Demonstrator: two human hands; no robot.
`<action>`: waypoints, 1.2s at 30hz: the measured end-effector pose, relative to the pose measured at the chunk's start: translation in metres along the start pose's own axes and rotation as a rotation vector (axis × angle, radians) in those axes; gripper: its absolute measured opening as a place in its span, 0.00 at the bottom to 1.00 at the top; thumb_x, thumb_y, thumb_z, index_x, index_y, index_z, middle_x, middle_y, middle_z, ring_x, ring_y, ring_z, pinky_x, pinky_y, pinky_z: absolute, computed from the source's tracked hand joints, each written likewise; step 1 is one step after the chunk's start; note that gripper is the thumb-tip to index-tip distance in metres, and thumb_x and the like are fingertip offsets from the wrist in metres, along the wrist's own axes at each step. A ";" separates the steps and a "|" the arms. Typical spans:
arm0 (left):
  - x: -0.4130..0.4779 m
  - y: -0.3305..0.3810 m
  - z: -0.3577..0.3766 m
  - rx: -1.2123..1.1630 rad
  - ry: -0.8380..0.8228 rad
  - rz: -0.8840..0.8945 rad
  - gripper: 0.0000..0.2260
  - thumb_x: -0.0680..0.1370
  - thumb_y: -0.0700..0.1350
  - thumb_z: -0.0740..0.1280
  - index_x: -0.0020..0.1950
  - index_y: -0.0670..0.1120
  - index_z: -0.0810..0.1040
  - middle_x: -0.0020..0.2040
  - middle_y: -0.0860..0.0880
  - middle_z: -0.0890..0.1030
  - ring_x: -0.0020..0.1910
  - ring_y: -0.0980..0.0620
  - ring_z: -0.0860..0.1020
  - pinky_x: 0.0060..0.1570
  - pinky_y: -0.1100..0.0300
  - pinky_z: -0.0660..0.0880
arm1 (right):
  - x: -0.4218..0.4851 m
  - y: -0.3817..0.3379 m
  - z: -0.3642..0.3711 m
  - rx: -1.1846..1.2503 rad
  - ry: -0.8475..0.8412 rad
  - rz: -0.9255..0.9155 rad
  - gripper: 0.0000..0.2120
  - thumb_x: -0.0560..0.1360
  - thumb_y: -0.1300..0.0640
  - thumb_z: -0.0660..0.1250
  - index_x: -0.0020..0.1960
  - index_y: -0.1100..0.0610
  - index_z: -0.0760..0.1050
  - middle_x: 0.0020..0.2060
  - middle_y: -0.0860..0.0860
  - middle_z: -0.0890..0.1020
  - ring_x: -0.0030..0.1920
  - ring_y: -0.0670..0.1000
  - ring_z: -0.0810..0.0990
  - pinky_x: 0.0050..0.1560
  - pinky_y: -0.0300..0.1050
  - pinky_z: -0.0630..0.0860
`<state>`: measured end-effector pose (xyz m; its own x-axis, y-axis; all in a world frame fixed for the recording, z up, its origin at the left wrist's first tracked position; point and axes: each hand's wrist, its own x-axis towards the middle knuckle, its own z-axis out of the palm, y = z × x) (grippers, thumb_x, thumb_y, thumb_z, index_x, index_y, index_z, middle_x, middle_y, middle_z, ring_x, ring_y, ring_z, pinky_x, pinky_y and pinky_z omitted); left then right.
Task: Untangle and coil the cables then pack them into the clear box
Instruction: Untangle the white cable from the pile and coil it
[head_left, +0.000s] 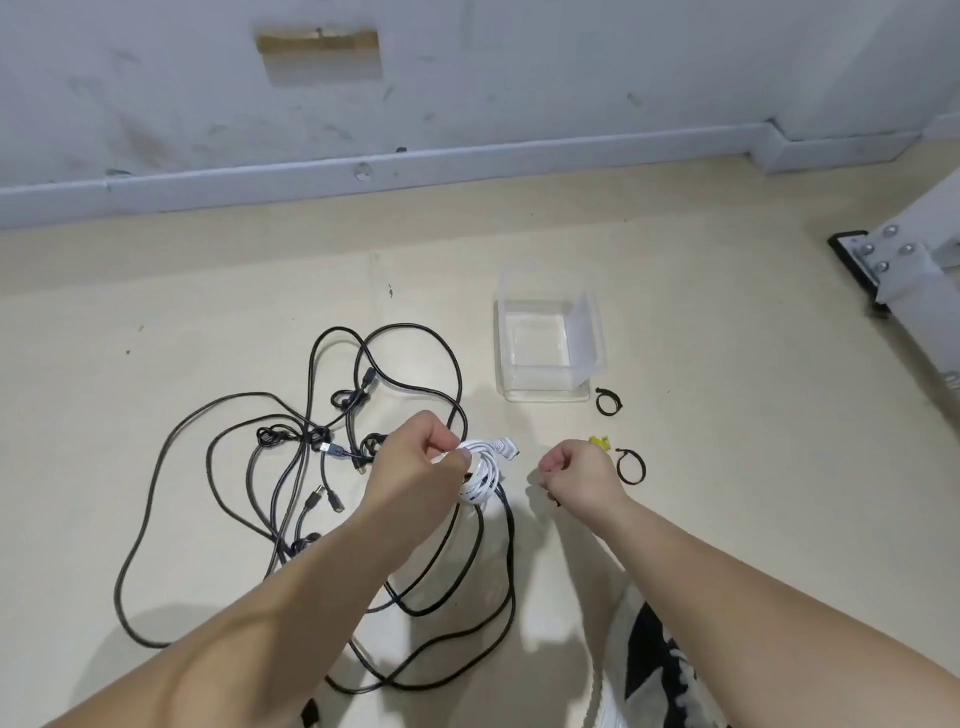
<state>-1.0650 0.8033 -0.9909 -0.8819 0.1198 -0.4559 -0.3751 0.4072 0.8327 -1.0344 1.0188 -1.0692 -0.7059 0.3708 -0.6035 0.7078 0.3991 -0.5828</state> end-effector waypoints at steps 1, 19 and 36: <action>-0.004 0.006 -0.007 -0.001 0.011 0.022 0.06 0.75 0.45 0.70 0.40 0.52 0.76 0.37 0.45 0.78 0.31 0.51 0.74 0.32 0.57 0.71 | -0.007 -0.017 -0.002 0.105 -0.027 -0.025 0.08 0.72 0.67 0.71 0.45 0.56 0.78 0.38 0.53 0.82 0.32 0.53 0.79 0.36 0.46 0.77; -0.139 0.114 -0.145 0.147 0.163 0.432 0.09 0.75 0.43 0.74 0.41 0.55 0.78 0.40 0.50 0.83 0.45 0.45 0.81 0.49 0.48 0.78 | -0.239 -0.237 -0.075 0.275 -0.320 -0.396 0.08 0.76 0.69 0.71 0.56 0.65 0.80 0.34 0.60 0.80 0.28 0.56 0.76 0.35 0.48 0.80; -0.135 0.105 -0.166 0.106 0.213 0.337 0.08 0.78 0.45 0.72 0.54 0.57 0.83 0.47 0.59 0.86 0.49 0.58 0.84 0.53 0.54 0.81 | -0.261 -0.246 -0.026 0.349 -0.307 -0.452 0.05 0.78 0.65 0.71 0.46 0.59 0.85 0.33 0.52 0.82 0.28 0.54 0.78 0.38 0.50 0.82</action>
<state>-1.0329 0.6798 -0.7897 -0.9939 0.0772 -0.0786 -0.0333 0.4695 0.8823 -1.0247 0.8453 -0.7540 -0.9336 -0.0476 -0.3550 0.3453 0.1443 -0.9274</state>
